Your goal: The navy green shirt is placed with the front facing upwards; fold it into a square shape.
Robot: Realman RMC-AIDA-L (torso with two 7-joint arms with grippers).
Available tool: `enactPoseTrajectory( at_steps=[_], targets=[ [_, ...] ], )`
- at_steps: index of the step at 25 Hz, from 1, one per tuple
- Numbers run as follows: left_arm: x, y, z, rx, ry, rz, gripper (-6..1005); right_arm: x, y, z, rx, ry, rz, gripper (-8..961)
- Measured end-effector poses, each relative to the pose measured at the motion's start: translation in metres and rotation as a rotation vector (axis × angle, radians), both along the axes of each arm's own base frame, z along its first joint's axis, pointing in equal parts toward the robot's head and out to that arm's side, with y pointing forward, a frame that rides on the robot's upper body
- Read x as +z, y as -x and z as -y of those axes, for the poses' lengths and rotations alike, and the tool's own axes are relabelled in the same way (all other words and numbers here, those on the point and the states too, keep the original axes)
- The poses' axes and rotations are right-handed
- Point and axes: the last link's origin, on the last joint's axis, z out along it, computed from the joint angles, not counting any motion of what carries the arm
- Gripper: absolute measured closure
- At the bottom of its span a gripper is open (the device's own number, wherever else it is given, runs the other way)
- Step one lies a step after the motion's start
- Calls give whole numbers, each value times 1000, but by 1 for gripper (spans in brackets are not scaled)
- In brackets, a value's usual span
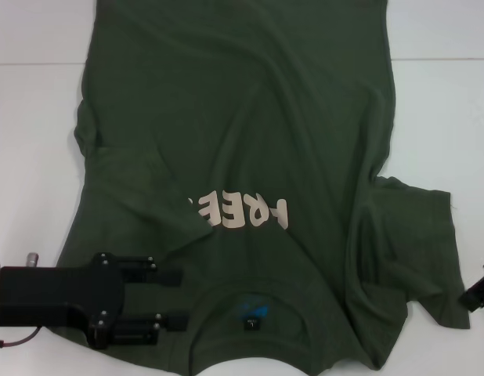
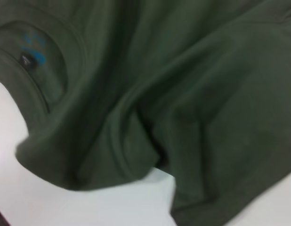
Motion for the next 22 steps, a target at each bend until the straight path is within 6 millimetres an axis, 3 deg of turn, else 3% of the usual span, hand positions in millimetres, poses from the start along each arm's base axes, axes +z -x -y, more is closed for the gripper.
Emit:
enactPoseTrajectory(
  at_steps=[8,11,17,22],
  targets=[
    [1,4,-1,-18,-22,-25,348,-25,7,0,-160,21,62,166],
    [1,3,-3,-29,-28,-35,348,-28,7,1,-193,13,93,167],
    [3,2,-6,-43,-29,-46,349,-29,-3,6,-247,9,131,270],
    [3,2,-8,-44,-35,-54,349,-35,-10,7,-275,7,131,261]
  ],
)
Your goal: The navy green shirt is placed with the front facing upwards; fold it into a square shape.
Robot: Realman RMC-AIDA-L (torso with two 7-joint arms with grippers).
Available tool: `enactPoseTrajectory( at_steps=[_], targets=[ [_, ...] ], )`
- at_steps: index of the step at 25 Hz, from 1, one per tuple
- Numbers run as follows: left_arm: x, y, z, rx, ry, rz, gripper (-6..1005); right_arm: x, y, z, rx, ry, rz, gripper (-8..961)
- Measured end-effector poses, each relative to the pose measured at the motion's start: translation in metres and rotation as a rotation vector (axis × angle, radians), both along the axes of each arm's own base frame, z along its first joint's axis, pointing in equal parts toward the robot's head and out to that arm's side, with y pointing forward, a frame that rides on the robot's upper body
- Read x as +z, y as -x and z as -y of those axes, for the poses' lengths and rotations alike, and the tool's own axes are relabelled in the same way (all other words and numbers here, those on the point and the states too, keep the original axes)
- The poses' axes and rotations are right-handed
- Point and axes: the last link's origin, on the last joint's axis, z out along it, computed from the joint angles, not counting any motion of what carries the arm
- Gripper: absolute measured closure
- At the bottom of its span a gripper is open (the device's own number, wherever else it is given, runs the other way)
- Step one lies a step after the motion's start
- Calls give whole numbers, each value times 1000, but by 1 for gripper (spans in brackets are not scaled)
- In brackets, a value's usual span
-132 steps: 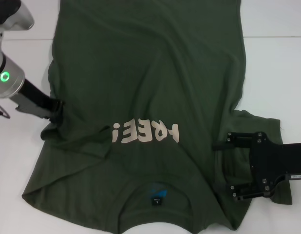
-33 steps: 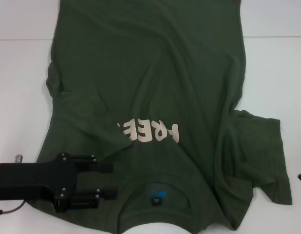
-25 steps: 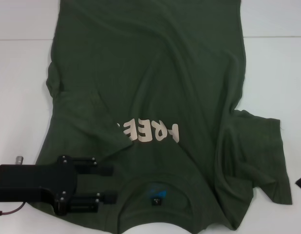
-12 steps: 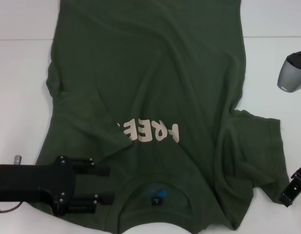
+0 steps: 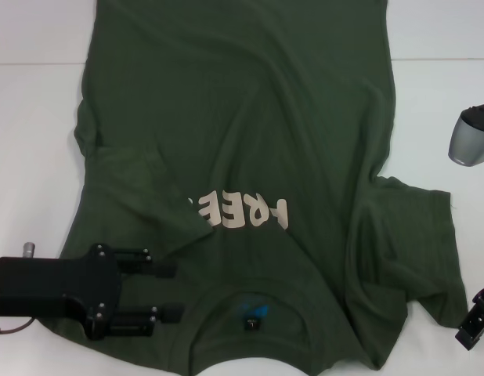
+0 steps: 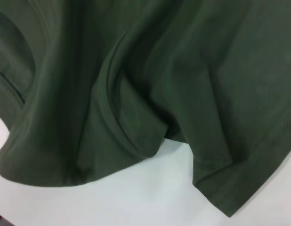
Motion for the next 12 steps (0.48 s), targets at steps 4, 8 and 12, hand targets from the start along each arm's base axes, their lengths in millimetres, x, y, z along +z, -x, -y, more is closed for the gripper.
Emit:
enactPoseTrajectory(
  at_steps=[4,8,12],
  targets=[
    [-1,0,-2,-1,1,-11,349,-4,-4,1,-13,1,0,254],
    [-1,0,-3,-2,-2,-21,349,-6,-6,0,-16,1,0,253],
    [-1,0,-3,-2,1,-24,349,-9,-8,0,-22,9,1,253]
  ],
)
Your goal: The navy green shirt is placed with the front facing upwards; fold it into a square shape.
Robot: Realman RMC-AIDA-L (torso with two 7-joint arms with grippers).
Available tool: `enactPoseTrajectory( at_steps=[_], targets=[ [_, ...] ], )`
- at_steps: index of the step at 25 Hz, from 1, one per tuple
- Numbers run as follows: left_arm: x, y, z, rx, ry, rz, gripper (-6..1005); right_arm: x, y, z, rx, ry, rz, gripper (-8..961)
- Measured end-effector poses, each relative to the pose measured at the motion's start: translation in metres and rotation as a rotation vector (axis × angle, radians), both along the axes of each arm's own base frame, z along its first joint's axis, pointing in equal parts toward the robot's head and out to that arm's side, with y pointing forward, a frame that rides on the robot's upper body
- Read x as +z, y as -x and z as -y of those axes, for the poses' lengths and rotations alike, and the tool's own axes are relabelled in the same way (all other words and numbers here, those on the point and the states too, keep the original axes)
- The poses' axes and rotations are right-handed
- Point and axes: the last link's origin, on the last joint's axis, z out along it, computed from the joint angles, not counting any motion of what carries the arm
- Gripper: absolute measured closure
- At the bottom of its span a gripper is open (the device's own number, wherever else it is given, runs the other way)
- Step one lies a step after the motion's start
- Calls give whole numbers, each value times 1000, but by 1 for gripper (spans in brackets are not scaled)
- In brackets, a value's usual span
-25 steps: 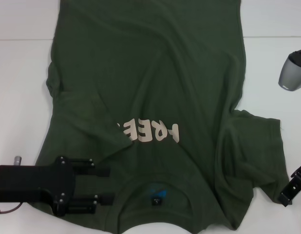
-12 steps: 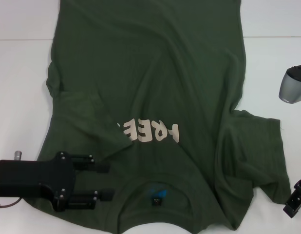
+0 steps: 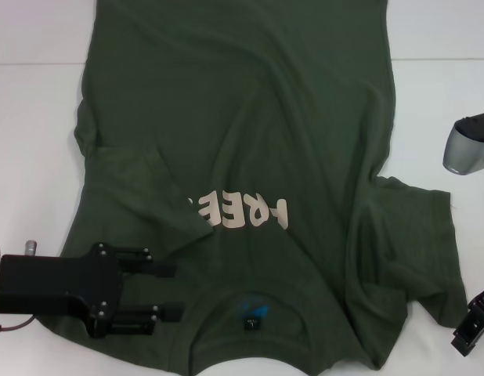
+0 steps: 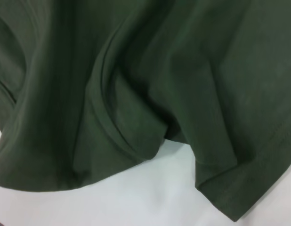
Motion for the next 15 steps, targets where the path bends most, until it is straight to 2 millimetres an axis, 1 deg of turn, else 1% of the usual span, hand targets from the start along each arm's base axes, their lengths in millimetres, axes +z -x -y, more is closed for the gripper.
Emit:
enactPoseTrajectory(
  at_steps=[15],
  targets=[
    [-1,2,1,11,-5,-5,349,-3,-4,-2,12,9,0,256]
  ],
)
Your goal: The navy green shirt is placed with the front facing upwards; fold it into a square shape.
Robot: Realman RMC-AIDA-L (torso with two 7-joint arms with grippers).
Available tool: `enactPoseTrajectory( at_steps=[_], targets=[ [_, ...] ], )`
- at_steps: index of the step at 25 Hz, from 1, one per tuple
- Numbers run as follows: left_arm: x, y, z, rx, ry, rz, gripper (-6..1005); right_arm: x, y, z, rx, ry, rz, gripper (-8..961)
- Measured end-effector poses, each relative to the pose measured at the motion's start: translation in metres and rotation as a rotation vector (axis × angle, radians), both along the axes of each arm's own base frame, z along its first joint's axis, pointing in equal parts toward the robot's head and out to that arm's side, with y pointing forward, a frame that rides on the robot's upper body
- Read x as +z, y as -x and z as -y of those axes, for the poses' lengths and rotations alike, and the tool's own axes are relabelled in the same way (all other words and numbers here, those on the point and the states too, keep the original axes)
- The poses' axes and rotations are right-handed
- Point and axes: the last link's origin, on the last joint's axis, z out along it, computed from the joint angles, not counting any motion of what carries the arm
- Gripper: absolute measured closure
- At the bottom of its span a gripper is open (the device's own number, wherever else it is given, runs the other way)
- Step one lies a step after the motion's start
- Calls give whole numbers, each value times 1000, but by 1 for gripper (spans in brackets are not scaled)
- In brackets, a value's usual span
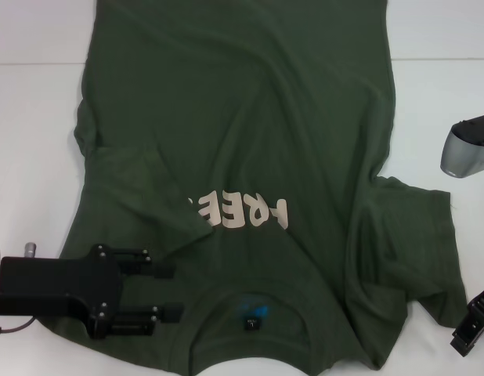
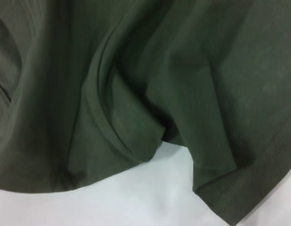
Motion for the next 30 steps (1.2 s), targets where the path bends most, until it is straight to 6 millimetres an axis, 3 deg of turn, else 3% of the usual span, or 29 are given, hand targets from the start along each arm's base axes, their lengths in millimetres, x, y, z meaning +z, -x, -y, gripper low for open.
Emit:
enactPoseTrajectory(
  at_steps=[30],
  targets=[
    [-2,3,4,14,6,2,350,-9,2,-10,75,-9,-43,262]
  ],
)
